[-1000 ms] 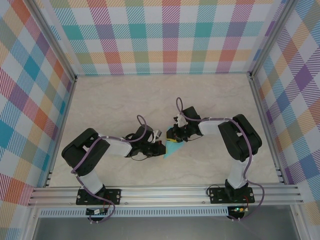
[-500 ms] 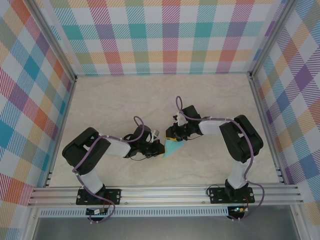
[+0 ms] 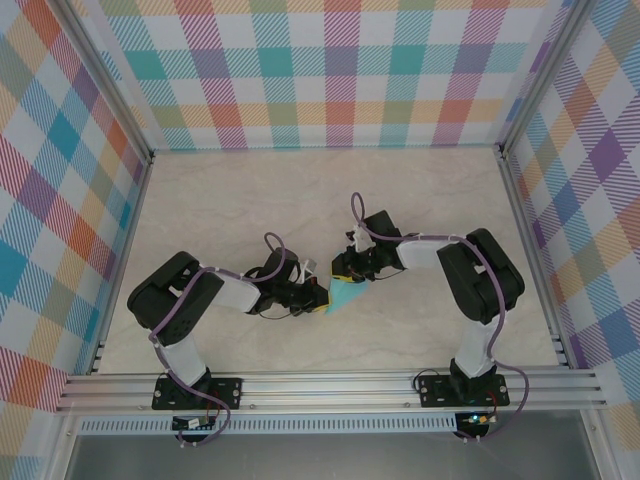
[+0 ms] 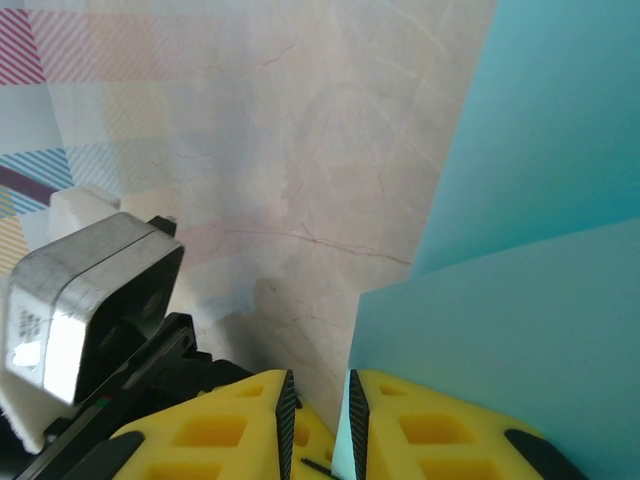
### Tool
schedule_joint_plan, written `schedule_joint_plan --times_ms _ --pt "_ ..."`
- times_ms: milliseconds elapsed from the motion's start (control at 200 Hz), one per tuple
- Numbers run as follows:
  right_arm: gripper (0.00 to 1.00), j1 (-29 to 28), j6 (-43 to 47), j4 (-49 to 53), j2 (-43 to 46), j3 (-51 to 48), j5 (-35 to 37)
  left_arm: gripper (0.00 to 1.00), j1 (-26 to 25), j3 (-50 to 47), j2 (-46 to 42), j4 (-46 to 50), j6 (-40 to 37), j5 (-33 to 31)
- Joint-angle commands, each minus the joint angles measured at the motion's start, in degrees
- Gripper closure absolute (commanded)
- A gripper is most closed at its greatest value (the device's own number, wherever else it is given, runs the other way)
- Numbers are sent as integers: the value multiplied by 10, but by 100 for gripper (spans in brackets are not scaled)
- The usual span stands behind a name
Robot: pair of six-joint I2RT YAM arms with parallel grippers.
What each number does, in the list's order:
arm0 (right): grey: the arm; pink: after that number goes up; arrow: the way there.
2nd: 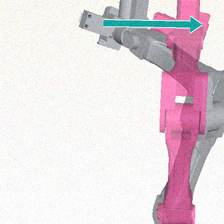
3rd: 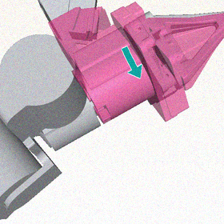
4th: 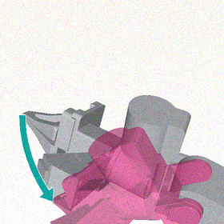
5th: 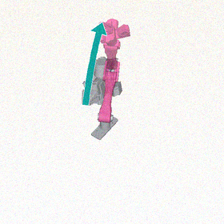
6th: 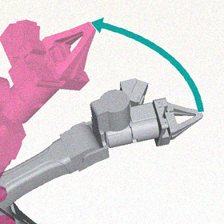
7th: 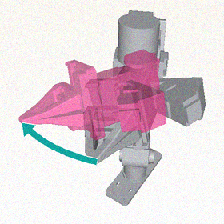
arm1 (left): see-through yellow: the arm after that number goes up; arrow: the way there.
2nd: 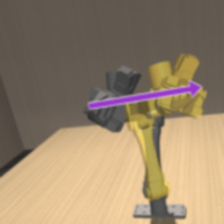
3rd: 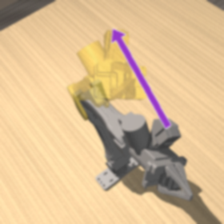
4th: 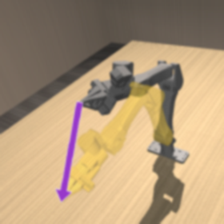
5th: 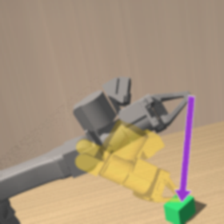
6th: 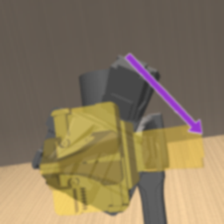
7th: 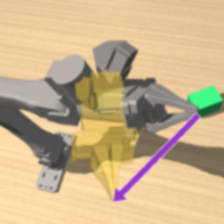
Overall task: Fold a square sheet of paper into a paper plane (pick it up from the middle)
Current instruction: Fourth fold the wing at the center of the table.
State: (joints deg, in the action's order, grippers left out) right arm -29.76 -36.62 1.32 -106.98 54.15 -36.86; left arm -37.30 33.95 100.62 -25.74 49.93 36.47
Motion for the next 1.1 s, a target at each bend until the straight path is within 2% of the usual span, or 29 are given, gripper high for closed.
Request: schedule_joint_plan --times_ms 0,265,560,615,675,815,980,1095 --pt "77 -2 7 12 -21 16 14 98 9 0 18 19 -3 -23" --pt "77 -2 6 10 -45 22 20 87 9 2 3 65 -38 -27" --pt "77 -3 8 10 -57 17 20 96 9 -4 0 69 -43 -21" --pt "77 -2 9 10 -59 13 21 95 9 -3 0 79 -45 -25" --pt "77 -2 9 7 -59 8 22 89 9 -3 0 83 -48 -27" --pt "78 -2 10 7 -57 1 23 87 8 -8 -12 88 -56 -17" --pt "78 -3 11 7 -57 -3 24 88 8 -10 -32 99 -63 -12" --pt "78 -2 11 6 -57 -6 26 95 7 -10 -44 105 -67 -10"
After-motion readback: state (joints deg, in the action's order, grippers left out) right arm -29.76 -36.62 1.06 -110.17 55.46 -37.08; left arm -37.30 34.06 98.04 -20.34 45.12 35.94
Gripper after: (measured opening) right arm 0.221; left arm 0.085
